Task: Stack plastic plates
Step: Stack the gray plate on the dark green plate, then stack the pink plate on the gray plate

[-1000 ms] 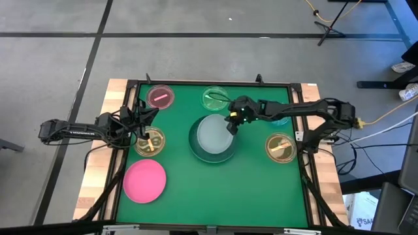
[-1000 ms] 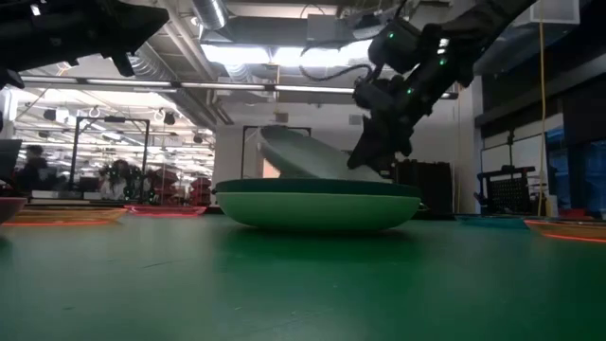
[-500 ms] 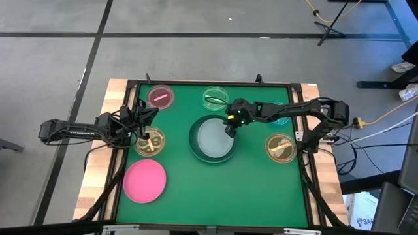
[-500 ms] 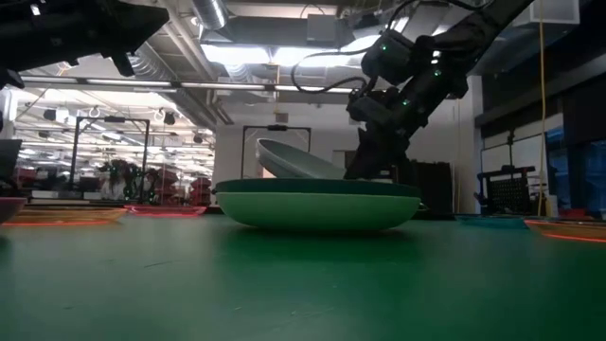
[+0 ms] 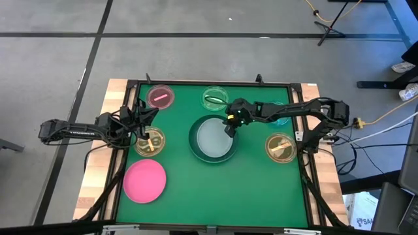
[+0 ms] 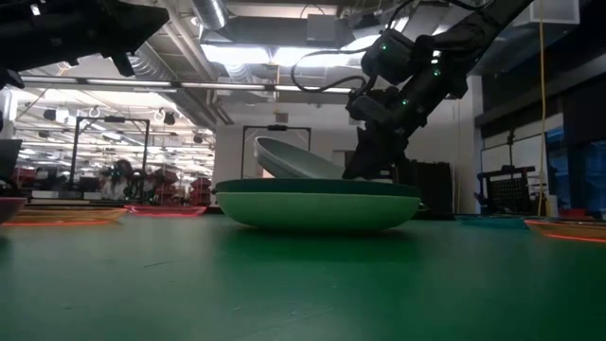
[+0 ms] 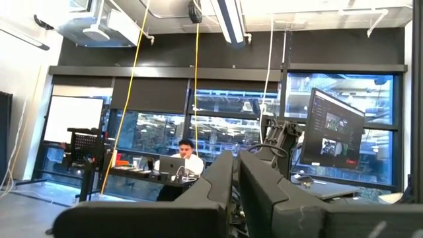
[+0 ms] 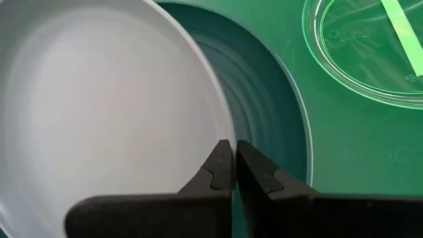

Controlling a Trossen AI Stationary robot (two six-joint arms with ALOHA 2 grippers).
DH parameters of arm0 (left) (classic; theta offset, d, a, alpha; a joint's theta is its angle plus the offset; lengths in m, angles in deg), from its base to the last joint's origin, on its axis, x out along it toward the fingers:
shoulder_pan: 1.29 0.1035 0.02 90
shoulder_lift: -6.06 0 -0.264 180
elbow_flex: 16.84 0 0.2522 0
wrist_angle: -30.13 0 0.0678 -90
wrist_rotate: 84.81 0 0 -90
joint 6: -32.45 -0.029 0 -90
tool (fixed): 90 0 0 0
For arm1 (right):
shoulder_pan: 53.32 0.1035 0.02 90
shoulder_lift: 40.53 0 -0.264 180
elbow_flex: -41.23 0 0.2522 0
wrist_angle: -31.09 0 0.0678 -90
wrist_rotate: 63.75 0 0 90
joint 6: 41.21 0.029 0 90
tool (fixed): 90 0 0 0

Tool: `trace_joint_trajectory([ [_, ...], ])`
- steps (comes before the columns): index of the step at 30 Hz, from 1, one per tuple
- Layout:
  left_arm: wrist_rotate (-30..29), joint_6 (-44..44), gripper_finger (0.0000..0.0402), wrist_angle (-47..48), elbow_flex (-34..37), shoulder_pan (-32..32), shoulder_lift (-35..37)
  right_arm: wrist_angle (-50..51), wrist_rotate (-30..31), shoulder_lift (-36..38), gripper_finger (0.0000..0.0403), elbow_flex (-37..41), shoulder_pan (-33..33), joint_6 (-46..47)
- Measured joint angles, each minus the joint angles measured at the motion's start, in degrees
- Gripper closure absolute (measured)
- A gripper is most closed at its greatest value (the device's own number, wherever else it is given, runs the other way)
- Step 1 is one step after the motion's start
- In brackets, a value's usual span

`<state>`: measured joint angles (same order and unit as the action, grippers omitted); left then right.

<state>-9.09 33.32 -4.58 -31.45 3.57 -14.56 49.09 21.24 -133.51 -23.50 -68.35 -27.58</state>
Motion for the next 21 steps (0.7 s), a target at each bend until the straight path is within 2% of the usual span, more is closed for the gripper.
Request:
trace_joint_trajectory([
  [9,0.0,0.0,0.0384,0.0,0.0,0.0,0.0,-0.8,-0.6,-4.3,0.0393,0.1,0.0,0.5],
  [16,0.0,0.0,0.0384,0.0,0.0,0.0,0.0,-1.0,-0.6,-3.9,0.0306,0.1,0.0,-0.3],
  [21,0.0,0.0,0.0384,0.0,0.0,0.0,0.0,4.4,-1.3,1.6,0.0262,-1.9,0.4,-2.8],
])
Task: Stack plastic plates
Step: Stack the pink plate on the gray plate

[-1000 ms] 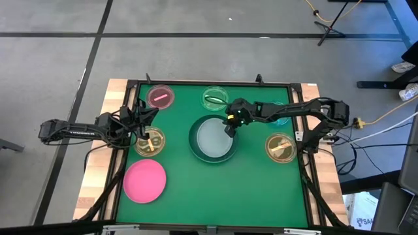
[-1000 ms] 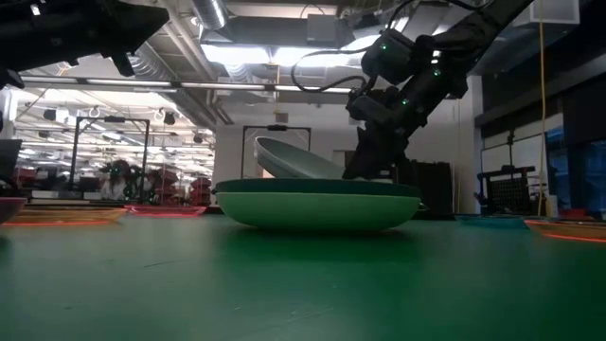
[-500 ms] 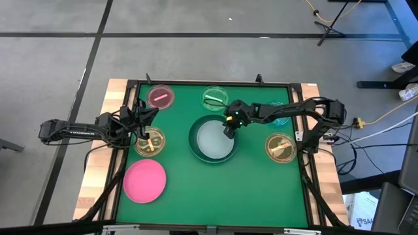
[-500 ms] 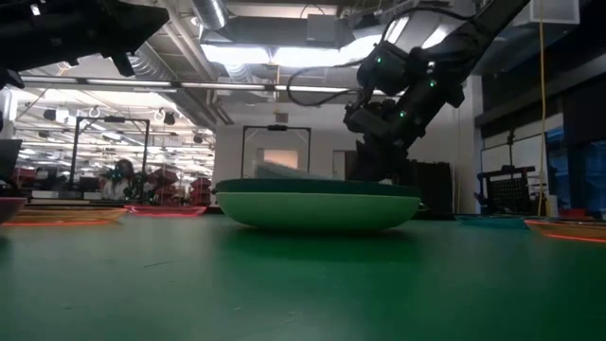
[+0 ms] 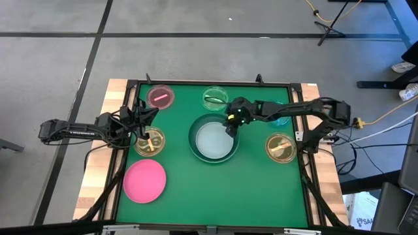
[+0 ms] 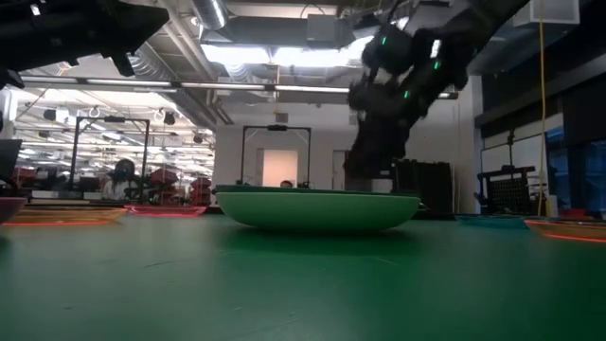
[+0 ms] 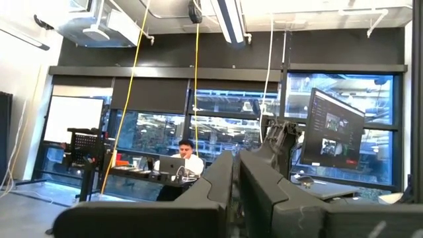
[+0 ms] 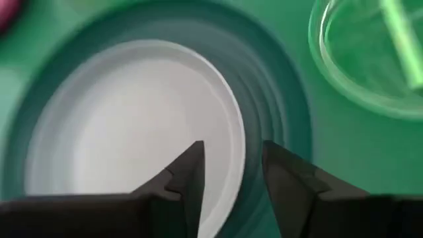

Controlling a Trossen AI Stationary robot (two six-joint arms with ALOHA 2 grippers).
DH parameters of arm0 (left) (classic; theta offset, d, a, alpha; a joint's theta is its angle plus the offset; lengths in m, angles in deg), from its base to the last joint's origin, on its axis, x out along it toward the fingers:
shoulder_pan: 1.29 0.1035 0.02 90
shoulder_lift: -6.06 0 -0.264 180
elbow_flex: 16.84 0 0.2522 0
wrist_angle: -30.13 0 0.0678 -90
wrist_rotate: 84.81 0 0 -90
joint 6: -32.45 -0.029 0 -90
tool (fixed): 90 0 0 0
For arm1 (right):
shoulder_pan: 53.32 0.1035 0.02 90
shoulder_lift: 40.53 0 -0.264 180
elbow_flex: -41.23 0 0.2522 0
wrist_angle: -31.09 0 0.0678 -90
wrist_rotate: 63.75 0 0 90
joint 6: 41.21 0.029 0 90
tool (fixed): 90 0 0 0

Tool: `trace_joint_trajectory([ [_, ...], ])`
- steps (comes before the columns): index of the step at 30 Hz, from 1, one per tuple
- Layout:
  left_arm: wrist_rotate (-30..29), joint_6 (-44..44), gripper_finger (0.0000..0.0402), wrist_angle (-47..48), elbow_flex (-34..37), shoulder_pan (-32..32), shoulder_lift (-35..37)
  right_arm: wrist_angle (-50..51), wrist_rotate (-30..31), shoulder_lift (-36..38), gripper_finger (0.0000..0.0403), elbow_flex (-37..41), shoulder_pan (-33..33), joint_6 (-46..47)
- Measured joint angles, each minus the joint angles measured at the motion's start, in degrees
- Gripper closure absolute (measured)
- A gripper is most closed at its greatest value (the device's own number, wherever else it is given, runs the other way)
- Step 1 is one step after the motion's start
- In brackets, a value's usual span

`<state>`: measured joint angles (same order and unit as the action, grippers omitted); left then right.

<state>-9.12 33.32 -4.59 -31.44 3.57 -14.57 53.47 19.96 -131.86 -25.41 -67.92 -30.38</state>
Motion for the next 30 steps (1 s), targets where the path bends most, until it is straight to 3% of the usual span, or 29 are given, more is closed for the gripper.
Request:
trace_joint_trajectory([
  [4,0.5,-1.0,0.0377,2.3,-0.2,0.0,-0.2,2.1,1.4,6.9,0.0254,0.1,4.3,-3.8],
  [7,1.2,-1.6,0.0354,10.3,-2.6,0.0,-1.6,-1.2,4.3,10.4,0.0254,2.9,9.9,-5.9],
  [16,7.9,1.9,0.0266,31.6,-15.1,-3.3,-13.4,-11.9,10.4,11.8,0.0257,12.0,25.6,-8.6],
  [23,7.5,5.8,0.0265,45.4,-23.5,-9.9,-22.4,-11.9,13.6,11.8,0.0258,12.9,33.1,-8.2],
  [30,3.2,11.2,0.0265,62.9,-32.9,-17.7,-28.9,-12.9,18.1,11.8,0.0258,12.9,35.4,-7.7],
])
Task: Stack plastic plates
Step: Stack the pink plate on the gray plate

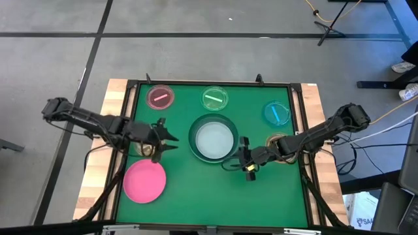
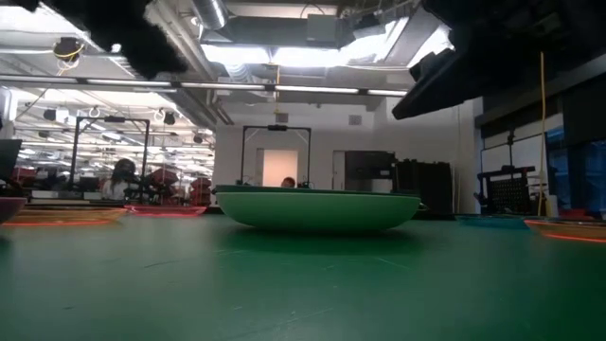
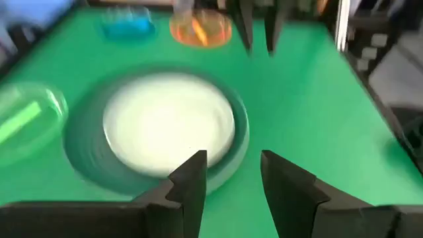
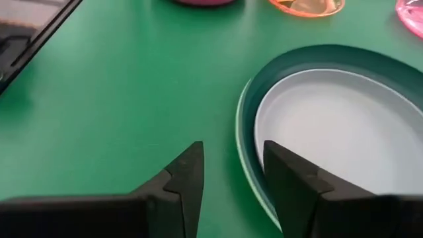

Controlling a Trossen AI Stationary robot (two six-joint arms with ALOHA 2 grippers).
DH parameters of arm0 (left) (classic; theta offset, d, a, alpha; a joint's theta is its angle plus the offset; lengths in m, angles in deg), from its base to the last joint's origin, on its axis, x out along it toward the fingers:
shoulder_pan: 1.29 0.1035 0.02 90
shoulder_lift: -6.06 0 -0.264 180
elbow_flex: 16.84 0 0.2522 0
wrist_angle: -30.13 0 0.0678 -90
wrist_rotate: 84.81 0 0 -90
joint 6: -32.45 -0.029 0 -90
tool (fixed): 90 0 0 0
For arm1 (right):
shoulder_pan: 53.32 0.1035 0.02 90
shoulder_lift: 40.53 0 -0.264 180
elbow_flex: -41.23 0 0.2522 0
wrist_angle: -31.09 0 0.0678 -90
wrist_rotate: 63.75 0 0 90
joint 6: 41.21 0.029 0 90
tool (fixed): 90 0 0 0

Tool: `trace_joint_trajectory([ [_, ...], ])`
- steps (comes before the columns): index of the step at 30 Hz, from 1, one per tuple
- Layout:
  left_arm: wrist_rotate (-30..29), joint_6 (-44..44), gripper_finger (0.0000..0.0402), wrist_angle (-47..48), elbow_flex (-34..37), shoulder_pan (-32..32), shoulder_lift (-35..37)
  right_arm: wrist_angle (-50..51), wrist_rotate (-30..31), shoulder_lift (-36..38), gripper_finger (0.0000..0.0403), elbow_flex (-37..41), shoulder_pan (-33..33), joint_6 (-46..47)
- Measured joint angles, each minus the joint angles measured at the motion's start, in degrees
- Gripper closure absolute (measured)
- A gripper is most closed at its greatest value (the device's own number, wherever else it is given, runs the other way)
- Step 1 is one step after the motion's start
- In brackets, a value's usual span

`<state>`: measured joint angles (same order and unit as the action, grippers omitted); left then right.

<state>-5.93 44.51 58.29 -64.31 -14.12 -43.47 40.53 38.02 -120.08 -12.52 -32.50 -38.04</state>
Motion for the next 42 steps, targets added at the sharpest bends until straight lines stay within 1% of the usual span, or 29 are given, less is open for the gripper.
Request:
trace_joint_trajectory([
  [2,-0.3,4.0,0.0265,5.0,-1.3,-2.2,-1.3,-0.6,0.3,0.0,0.0258,0.0,-0.1,0.8],
  [5,-0.3,11.3,0.0265,10.0,-1.8,-5.6,-3.0,-1.8,0.3,-0.1,0.0258,0.0,-0.2,0.9],
  [9,-0.4,15.9,0.0265,15.2,-1.8,-9.8,-5.7,-1.9,0.9,-0.2,0.0258,0.0,-0.2,0.9],
  [12,-1.1,16.7,0.0265,17.3,-1.8,-12.4,-8.4,-1.7,1.1,-0.2,0.0258,0.0,-0.2,0.9],
  [17,-2.7,16.1,0.0265,18.0,-1.8,-15.4,-13.4,-1.6,1.2,-0.2,0.0258,0.0,-0.2,0.9],
  [22,0.3,17.2,0.0266,18.2,-1.8,-17.5,-16.7,-1.6,1.2,-0.2,0.0258,0.0,-0.2,0.8],
  [26,0.1,18.3,0.0266,19.9,-1.8,-19.2,-17.9,-1.5,1.2,-0.2,0.0258,0.0,-0.2,0.8],
  [31,-1.2,18.8,0.0266,22.5,-1.8,-20.0,-19.3,-1.2,1.3,-0.2,0.0258,0.0,-0.2,0.8],
  [38,-0.6,20.4,0.0266,22.4,-1.3,-20.0,-21.7,-1.2,1.3,-0.2,0.0258,0.0,-0.2,-0.1],
  [42,1.8,20.4,0.0266,22.6,-0.3,-20.0,-22.8,-1.2,1.3,-0.2,0.0258,0.0,-0.2,-0.2],
])
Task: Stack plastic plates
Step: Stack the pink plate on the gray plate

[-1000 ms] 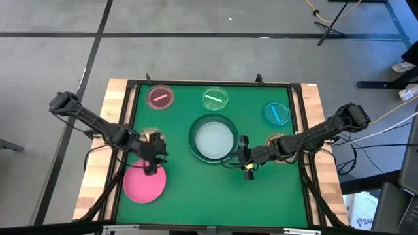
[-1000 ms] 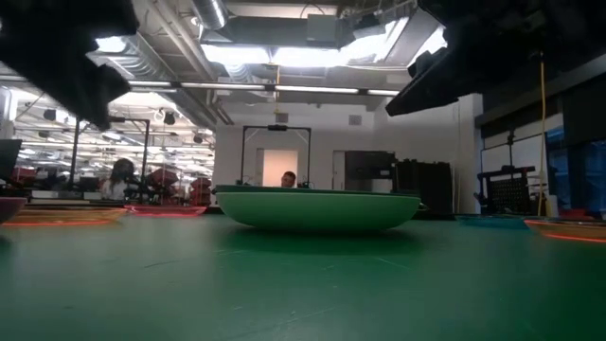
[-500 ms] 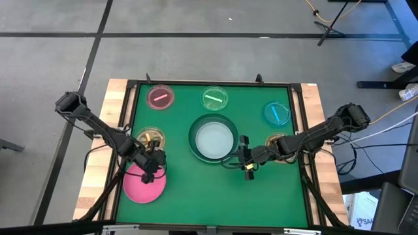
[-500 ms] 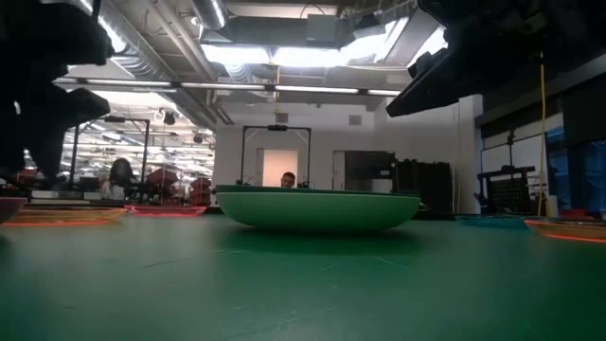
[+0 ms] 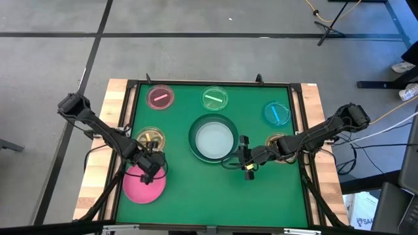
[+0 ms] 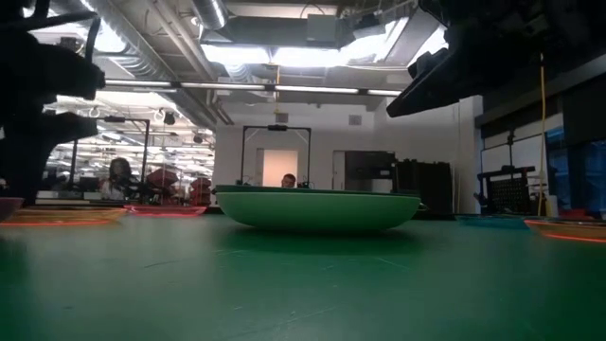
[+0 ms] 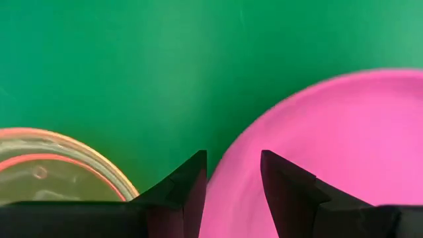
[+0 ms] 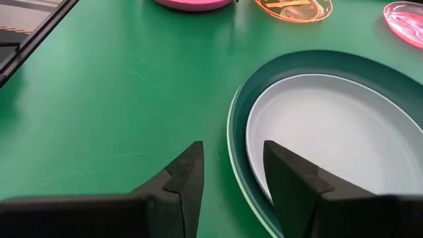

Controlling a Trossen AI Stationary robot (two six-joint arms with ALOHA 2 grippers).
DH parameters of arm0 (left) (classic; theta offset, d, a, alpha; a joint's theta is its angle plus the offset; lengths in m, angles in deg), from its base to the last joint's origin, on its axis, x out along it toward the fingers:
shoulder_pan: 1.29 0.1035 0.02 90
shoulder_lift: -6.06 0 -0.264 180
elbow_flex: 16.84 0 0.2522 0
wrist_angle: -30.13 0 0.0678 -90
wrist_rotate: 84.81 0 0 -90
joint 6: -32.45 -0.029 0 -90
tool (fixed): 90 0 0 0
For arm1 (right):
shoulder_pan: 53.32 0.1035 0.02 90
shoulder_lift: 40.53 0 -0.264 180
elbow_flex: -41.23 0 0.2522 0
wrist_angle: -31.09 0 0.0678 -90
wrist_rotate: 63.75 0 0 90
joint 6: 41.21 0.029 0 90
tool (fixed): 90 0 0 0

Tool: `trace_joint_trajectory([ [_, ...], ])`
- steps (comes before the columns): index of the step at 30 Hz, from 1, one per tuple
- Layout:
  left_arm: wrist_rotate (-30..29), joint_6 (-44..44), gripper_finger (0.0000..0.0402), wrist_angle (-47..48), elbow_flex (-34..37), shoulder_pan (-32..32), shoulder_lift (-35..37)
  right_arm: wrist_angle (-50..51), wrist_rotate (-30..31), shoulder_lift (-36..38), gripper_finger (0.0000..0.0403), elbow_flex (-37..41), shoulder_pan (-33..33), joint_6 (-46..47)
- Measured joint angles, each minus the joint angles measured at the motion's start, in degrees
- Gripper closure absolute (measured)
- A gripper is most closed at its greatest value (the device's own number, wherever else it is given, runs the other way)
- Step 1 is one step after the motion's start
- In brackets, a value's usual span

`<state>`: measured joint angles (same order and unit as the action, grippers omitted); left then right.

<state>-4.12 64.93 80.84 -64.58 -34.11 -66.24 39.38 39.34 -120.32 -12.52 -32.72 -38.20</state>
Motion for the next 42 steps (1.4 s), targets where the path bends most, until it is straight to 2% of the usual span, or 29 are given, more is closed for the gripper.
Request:
trace_joint_trajectory([
  [8,0.7,0.1,0.0275,-1.0,0.1,0.0,-0.3,-0.1,1.0,0.0,0.0258,0.0,0.0,-0.3],
  [18,2.1,0.1,0.0306,-1.3,2.3,0.0,-0.4,0.0,1.1,0.0,0.0258,0.0,0.0,-0.3],
  [22,3.2,1.5,0.0327,-3.4,3.4,0.2,-0.4,-0.2,1.5,0.0,0.0258,0.0,0.0,-0.3],
  [29,4.1,1.9,0.0388,-6.7,3.3,1.5,-0.2,-0.4,1.9,0.0,0.0258,0.0,0.0,-0.3],
  [32,4.4,1.9,0.0395,-8.4,3.3,2.1,-0.2,-0.4,2.0,0.0,0.0258,0.0,0.0,-0.3],
  [37,3.0,1.5,0.0392,-7.8,0.5,3.8,-0.3,-0.4,6.6,0.0,0.0258,0.0,0.0,-0.4],
  [42,2.1,-1.9,0.0394,-7.7,-4.0,5.7,-0.2,-0.3,6.9,0.0,0.0258,0.0,0.0,-0.4],
])
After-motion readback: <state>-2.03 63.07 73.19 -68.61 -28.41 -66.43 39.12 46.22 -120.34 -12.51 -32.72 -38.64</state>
